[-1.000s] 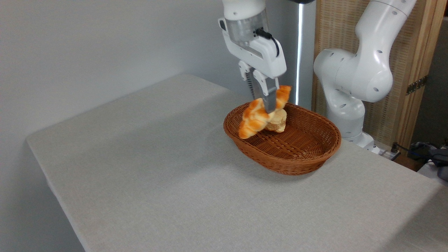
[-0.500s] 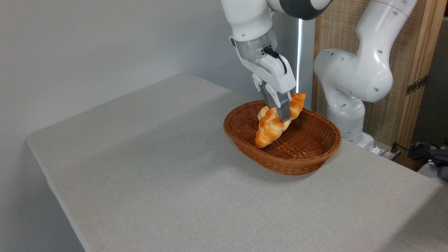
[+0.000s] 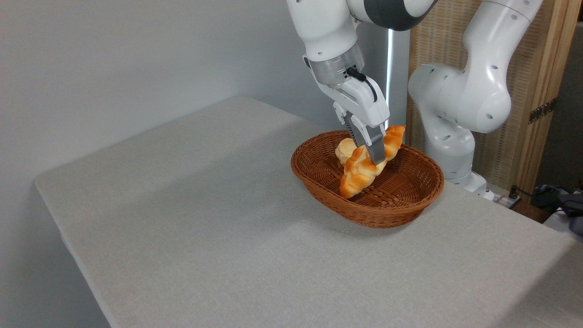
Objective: Put bread into the basket
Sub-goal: 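Lower the roll into the basket beside the round bun and release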
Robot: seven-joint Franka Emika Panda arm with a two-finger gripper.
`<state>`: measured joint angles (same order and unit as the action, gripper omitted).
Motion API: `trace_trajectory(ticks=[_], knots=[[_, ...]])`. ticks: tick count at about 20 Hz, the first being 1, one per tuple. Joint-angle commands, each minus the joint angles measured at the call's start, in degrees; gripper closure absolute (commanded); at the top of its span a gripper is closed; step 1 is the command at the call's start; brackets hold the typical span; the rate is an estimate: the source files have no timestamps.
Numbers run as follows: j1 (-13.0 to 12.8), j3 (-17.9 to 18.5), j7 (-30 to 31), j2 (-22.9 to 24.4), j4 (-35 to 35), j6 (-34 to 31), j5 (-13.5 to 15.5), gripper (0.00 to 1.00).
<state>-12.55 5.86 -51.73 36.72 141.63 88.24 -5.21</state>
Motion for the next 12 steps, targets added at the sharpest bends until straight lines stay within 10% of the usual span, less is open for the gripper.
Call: trace_trajectory(ticks=[1, 12], knots=[[-0.9, 1.5, -1.1, 0.1, 0.0, 0.3, -0.9, 0.29], [-0.9, 1.5, -1.1, -0.1, -0.2, 0.4, -0.9, 0.09]])
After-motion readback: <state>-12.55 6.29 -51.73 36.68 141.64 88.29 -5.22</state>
